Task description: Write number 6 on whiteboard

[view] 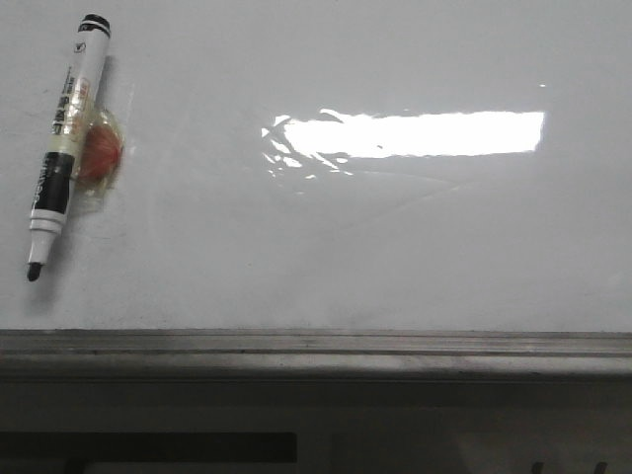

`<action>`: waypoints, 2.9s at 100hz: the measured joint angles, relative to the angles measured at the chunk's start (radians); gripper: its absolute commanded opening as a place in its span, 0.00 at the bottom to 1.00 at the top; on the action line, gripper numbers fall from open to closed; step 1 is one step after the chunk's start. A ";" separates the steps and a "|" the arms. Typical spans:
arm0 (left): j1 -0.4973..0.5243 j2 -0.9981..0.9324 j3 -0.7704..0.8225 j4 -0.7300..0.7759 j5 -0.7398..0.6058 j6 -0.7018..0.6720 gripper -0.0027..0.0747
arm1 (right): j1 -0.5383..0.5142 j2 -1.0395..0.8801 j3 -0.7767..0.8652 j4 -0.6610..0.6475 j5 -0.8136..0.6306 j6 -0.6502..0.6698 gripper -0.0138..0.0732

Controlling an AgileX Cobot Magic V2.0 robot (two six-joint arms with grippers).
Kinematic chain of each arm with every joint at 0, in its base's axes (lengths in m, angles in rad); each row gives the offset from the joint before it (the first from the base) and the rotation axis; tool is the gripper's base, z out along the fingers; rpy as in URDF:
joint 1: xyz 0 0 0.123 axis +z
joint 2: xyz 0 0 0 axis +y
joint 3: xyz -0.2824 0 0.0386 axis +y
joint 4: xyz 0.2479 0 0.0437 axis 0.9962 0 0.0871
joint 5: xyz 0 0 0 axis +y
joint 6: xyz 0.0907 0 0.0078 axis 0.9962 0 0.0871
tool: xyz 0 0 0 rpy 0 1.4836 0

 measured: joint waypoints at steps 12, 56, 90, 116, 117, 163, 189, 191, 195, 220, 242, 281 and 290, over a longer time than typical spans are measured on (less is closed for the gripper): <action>0.000 0.079 -0.105 -0.004 0.046 0.068 0.01 | 0.000 0.039 -0.067 0.002 0.075 0.000 0.09; 0.000 0.242 -0.253 -0.020 0.098 0.098 0.41 | 0.000 0.135 -0.197 0.006 0.274 0.000 0.09; -0.016 0.242 -0.253 -0.041 0.057 0.100 0.50 | 0.000 0.135 -0.197 0.006 0.274 0.001 0.09; -0.126 0.242 -0.253 -0.044 0.015 0.158 0.50 | 0.000 0.135 -0.197 0.006 0.274 0.001 0.09; -0.133 0.242 -0.253 -0.044 0.014 0.161 0.50 | 0.000 0.135 -0.197 0.006 0.274 0.001 0.09; -0.500 0.242 -0.253 -0.046 0.005 0.177 0.57 | 0.000 0.135 -0.197 0.006 0.276 0.001 0.09; -0.635 0.331 -0.253 -0.055 -0.013 0.177 0.57 | 0.000 0.135 -0.197 0.006 0.271 0.001 0.09; -0.642 0.345 -0.253 -0.061 -0.018 0.177 0.57 | 0.000 0.135 -0.197 0.006 0.268 0.001 0.09; -0.652 0.376 -0.253 -0.076 -0.027 0.177 0.57 | 0.000 0.135 -0.197 0.006 0.267 0.001 0.09; -0.742 0.552 -0.253 -0.101 -0.147 0.177 0.57 | 0.000 0.135 -0.197 0.006 0.263 0.001 0.09; -0.793 0.676 -0.253 -0.112 -0.242 0.177 0.58 | 0.000 0.135 -0.197 0.006 0.263 0.001 0.09; -0.793 0.800 -0.253 -0.241 -0.335 0.177 0.66 | 0.000 0.135 -0.201 0.006 0.263 0.001 0.09; -0.793 0.824 -0.253 -0.255 -0.345 0.177 0.66 | 0.000 0.135 -0.201 0.006 0.263 0.001 0.09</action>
